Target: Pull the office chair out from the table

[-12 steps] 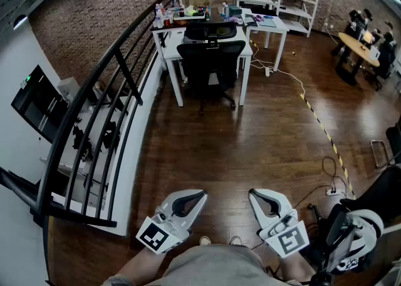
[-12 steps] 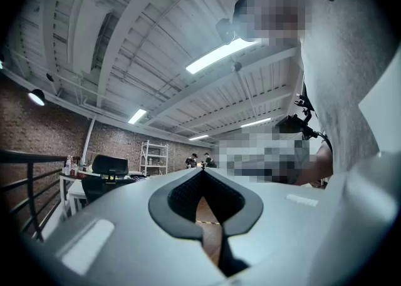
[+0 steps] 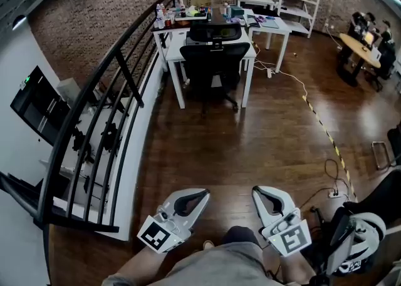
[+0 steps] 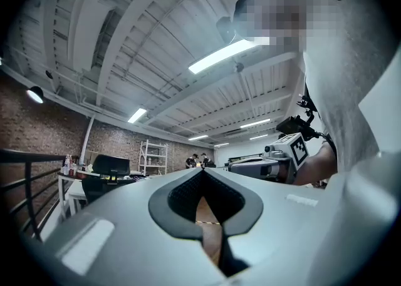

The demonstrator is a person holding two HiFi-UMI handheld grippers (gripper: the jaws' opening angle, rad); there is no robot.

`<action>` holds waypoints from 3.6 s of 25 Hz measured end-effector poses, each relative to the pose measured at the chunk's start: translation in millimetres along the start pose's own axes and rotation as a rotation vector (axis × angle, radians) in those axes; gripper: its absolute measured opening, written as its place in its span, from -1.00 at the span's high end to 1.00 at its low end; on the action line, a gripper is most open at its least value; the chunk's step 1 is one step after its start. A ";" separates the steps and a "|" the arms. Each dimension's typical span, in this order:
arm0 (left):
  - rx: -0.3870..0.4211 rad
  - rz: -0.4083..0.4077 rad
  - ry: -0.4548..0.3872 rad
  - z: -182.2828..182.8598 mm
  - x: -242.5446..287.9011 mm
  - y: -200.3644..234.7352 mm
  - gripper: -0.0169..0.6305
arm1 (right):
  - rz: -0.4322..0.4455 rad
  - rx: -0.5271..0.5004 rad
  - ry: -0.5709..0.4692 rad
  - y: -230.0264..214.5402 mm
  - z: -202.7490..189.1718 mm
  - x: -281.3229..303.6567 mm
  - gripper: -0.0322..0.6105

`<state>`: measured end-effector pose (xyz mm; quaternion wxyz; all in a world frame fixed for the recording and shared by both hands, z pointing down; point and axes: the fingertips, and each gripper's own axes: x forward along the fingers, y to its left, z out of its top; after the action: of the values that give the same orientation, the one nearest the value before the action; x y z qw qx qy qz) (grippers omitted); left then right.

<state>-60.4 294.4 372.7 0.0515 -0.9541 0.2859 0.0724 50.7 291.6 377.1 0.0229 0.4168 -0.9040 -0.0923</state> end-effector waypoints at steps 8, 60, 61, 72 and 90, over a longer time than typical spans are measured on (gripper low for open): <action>0.015 0.044 0.010 -19.9 47.0 55.0 0.95 | 0.021 -0.004 -0.004 -57.3 -23.3 47.1 0.88; 0.004 0.073 0.011 -96.5 347.9 590.8 0.95 | -0.022 0.013 0.068 -431.8 -123.9 522.8 0.88; 0.009 0.080 0.012 -98.2 354.0 600.1 0.95 | -0.019 0.013 0.068 -440.0 -127.0 530.5 0.88; 0.050 0.194 0.064 -122.8 425.4 712.7 0.95 | 0.001 0.021 0.090 -553.4 -160.4 610.8 0.88; 0.151 0.352 0.209 -152.2 418.8 818.8 0.26 | -0.023 -0.032 0.196 -660.3 -193.5 623.7 0.30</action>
<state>-150.7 -632.8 405.8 0.0796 -0.8852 0.4565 -0.0409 162.0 -629.3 422.1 0.1171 0.4336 -0.8910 -0.0658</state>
